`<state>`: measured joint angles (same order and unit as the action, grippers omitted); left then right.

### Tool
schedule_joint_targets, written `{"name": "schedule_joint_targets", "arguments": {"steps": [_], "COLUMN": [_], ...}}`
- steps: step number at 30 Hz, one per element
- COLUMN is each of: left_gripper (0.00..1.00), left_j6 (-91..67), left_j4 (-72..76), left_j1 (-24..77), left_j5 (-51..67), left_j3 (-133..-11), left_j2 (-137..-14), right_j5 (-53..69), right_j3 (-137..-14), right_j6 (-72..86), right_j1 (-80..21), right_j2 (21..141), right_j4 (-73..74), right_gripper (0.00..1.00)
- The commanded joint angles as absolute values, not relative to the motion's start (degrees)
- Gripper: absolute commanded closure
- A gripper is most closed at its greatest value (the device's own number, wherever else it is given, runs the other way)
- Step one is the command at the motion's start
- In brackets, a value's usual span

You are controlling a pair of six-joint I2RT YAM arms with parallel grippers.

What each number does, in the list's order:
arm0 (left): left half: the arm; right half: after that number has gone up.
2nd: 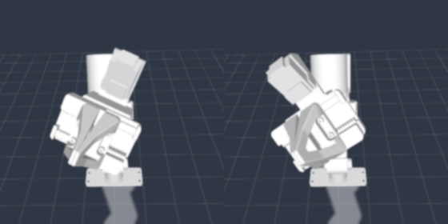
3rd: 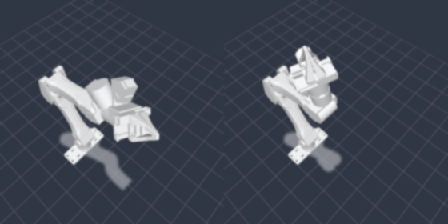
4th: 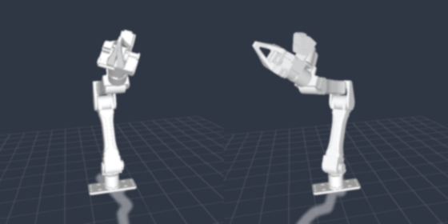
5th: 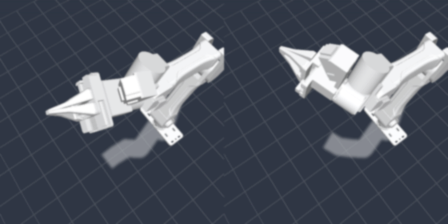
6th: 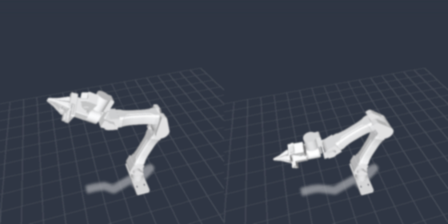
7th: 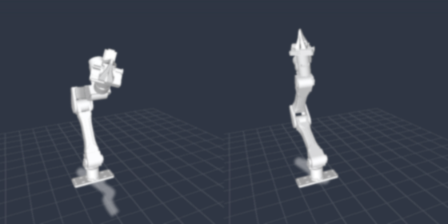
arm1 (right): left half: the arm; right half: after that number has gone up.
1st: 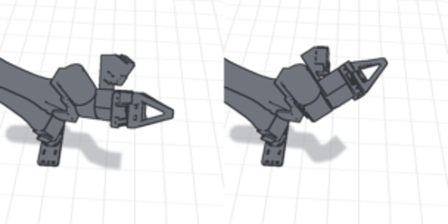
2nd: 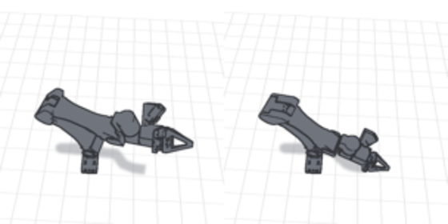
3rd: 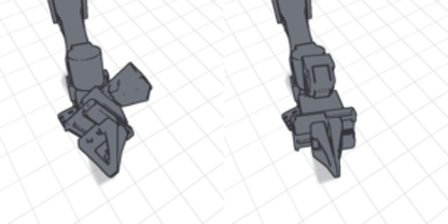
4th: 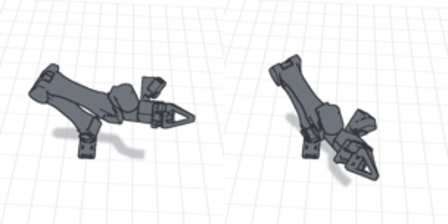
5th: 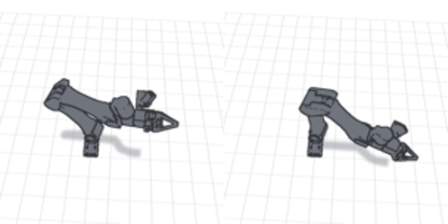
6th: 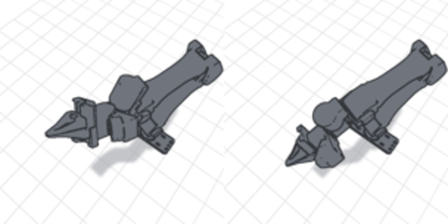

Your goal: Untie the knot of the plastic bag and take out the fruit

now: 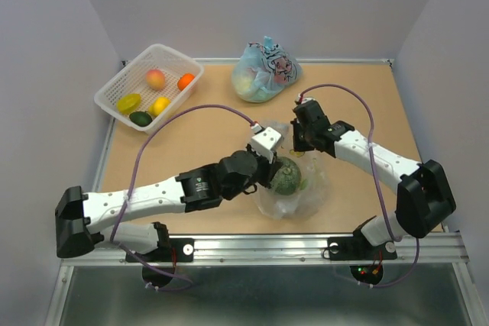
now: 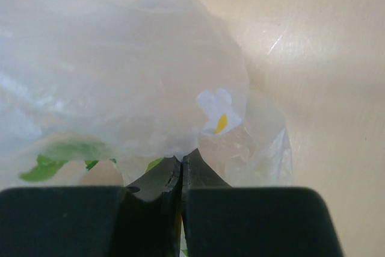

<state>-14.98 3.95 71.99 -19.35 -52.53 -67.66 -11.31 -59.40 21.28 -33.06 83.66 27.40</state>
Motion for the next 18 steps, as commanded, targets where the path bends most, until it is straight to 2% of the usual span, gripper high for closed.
{"name": "schedule_joint_targets", "arguments": {"steps": [1,7,14,18], "left_gripper": [1.0,1.0,1.0,1.0], "left_j6": [-12.0,-12.7,-13.5,-11.0], "left_j4": [2.3,3.4,4.0,1.4], "left_j1": [69.7,64.8,54.2,46.6], "left_j5": [-18.2,-17.4,-12.2,-18.2], "left_j3": [-58.1,-63.6,-75.4,-84.7], "left_j2": [-61.6,-57.6,-59.4,-62.7], "right_j5": [-13.7,-13.4,-15.3,-17.1], "right_j3": [-58.4,-55.9,-51.8,-49.7], "right_j6": [21.6,22.7,25.5,27.4], "right_j1": [-32.4,-32.4,-32.4,-32.3], "right_j2": [84.5,83.8,81.3,79.1], "right_j4": [25.4,25.2,25.2,25.4], "right_gripper": [0.99,0.99,0.99,0.99]}}
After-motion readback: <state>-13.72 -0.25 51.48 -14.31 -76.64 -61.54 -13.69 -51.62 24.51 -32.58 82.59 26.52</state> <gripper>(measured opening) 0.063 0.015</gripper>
